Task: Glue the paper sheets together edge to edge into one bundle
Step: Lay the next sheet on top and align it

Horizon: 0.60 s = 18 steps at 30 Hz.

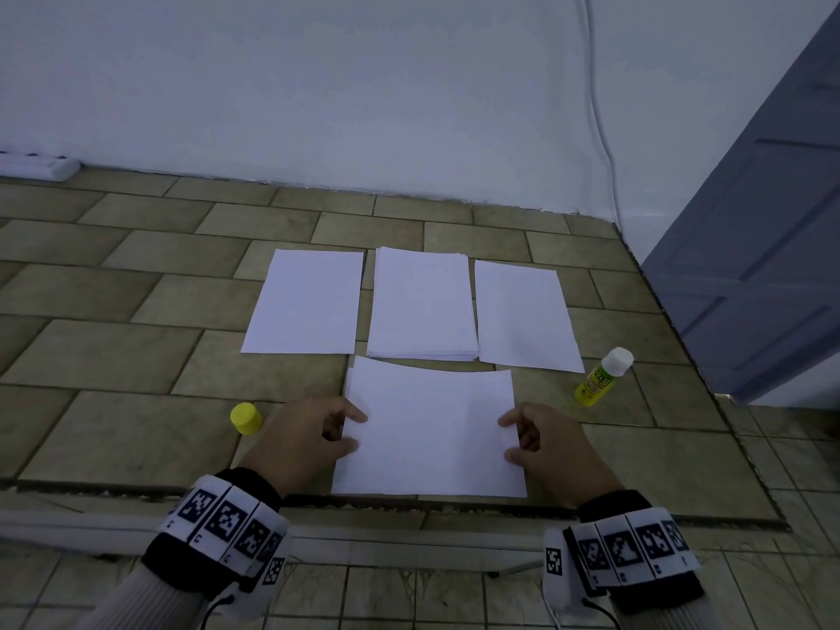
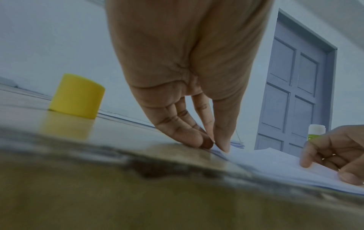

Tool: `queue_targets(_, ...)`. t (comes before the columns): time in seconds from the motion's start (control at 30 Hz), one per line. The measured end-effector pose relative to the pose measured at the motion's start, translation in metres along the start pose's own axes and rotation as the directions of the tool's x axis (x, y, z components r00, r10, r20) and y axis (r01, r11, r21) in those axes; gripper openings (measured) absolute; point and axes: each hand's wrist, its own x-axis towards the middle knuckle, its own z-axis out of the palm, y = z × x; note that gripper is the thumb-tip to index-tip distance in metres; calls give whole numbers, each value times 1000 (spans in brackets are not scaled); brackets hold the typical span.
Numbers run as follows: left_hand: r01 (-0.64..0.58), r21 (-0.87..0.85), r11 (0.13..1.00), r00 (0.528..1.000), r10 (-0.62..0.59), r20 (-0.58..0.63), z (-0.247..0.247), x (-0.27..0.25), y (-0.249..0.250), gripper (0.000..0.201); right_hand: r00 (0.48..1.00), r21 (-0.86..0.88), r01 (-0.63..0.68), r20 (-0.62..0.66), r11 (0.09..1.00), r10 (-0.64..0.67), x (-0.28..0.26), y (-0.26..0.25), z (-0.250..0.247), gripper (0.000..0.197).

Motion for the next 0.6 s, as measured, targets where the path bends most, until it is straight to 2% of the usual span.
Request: queue_targets(0.6,-9,-40,999,1000,9,-14,2,-1,-6,37,1000,-27,-11,28,1000,11,0,-8,-2,31)
